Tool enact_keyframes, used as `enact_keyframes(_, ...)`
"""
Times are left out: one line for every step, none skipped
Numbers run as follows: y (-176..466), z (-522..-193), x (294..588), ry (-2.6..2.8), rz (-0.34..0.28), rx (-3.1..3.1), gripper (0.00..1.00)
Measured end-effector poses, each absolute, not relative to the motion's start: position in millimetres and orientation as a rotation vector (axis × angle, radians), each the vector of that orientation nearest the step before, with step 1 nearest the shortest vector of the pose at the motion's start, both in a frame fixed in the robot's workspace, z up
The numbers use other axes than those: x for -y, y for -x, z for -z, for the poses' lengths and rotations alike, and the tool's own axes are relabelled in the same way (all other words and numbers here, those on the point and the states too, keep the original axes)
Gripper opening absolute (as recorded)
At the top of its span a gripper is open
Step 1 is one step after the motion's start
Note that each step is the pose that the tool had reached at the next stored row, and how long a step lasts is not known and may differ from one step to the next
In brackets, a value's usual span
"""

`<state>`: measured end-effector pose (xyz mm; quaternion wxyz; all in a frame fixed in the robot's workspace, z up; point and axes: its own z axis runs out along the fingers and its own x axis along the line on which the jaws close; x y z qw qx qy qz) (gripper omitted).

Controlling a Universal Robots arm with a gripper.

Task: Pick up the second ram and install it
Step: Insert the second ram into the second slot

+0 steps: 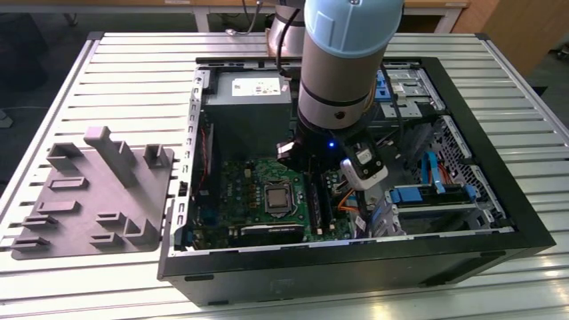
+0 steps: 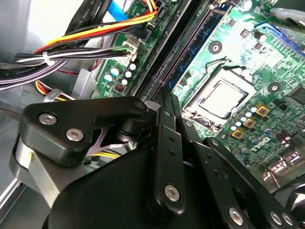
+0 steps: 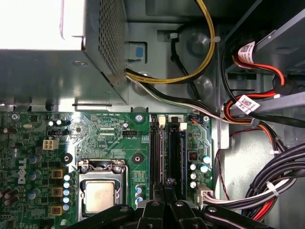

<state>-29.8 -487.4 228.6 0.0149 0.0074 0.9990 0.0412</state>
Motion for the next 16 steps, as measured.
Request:
enact_keyframes(29.8, -228.6, 487.4, -0.024, -0.128, -3.109, 0.11)
enact_keyframes(29.8, -228.5, 487.4, -0.024, -0.128, -3.109, 0.11)
enact_keyframes(29.8, -228.4, 487.4, -0.024, -0.128, -3.109, 0.11)
enact_keyframes(29.8, -228.2, 487.4, -0.024, -0.128, -3.109, 0.11)
enact_keyframes(29.8, -228.0, 487.4, -0.024, -0.128, -3.109, 0.11)
enact_keyframes(29.8, -227.9, 487.4, -0.024, -0.128, -3.109, 0.11)
enact_keyframes(29.8, -227.7, 487.4, -0.024, -0.128, -3.109, 0.11)
enact_keyframes(29.8, -227.4, 487.4, -0.024, -0.128, -3.109, 0.11)
enact_keyframes(29.8, -227.1, 487.4, -0.024, -0.128, -3.109, 0.11)
enact_keyframes(29.8, -226.9, 487.4, -0.024, -0.128, -3.109, 0.11)
enact_keyframes(29.8, -226.7, 487.4, -0.024, -0.128, -3.109, 0.11)
enact_keyframes(29.8, -226.5, 487.4, -0.024, -0.128, -3.109, 0.11)
enact_keyframes(29.8, -226.3, 487.4, -0.024, -0.128, -3.109, 0.11)
enact_keyframes(29.8, -226.0, 487.4, -0.024, -0.128, -3.109, 0.11)
enact_keyframes(29.8, -225.8, 487.4, -0.025, -0.128, -3.109, 0.11)
enact_keyframes(29.8, -225.6, 487.4, -0.025, -0.128, -3.109, 0.11)
